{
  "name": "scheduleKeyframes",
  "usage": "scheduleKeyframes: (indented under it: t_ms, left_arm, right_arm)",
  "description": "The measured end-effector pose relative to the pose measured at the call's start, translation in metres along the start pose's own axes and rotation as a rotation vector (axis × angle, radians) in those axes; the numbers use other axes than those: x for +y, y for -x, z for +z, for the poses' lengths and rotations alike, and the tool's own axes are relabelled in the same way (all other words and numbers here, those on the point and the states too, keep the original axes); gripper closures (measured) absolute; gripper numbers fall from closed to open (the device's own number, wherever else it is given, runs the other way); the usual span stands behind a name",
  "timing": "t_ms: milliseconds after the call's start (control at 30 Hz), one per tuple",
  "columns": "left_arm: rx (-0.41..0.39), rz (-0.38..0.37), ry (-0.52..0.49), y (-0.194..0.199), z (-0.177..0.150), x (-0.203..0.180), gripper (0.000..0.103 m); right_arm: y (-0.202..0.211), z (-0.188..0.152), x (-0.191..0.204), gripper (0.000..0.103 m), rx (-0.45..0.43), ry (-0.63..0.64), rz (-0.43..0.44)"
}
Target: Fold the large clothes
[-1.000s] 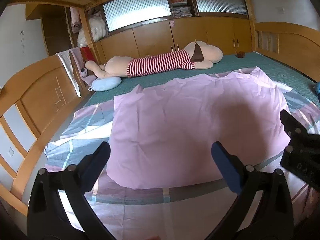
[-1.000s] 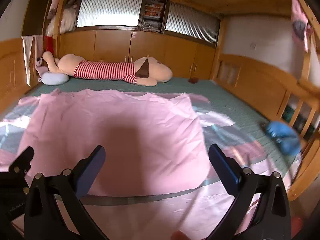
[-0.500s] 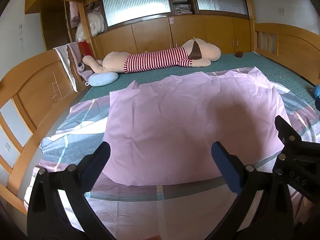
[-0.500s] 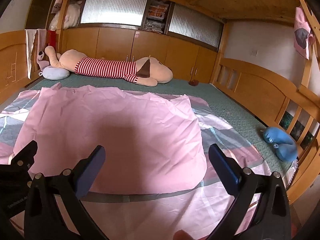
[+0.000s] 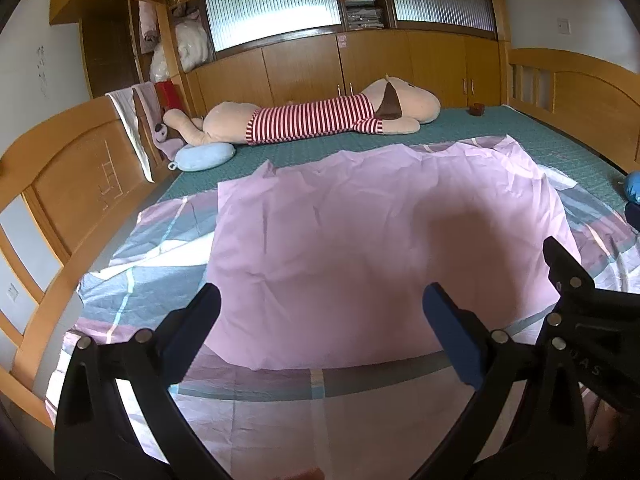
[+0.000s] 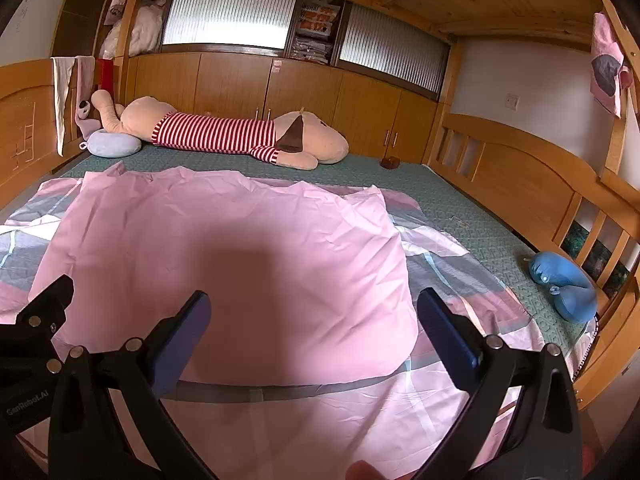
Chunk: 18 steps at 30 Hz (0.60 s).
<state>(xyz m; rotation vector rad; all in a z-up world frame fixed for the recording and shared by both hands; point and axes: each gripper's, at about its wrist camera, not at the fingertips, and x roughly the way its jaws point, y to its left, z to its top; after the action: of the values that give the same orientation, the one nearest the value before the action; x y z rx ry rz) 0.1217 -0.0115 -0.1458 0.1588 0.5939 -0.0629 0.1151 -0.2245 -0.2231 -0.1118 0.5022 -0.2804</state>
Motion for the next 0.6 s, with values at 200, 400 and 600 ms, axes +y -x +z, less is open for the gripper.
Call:
scheduleKeyframes:
  t_ms: [200,400,600]
  left_arm:
    - [0.009,0.001,0.001,-0.0016,-0.0003,0.0004,0.002]
    - [0.011,0.002,-0.002,-0.0016,-0.0007,0.0022,0.002]
    - [0.014,0.0,0.0,-0.0019,-0.0005,0.0028,0.002]
  right_arm:
    - [0.0005,0.0,0.0011,0.001,0.0,0.0,-0.002]
    - [0.0012,0.0002,0.0026,0.001,0.002,-0.001,-0.003]
    - [0.0019,0.0002,0.0031,0.001,0.001,-0.002,-0.003]
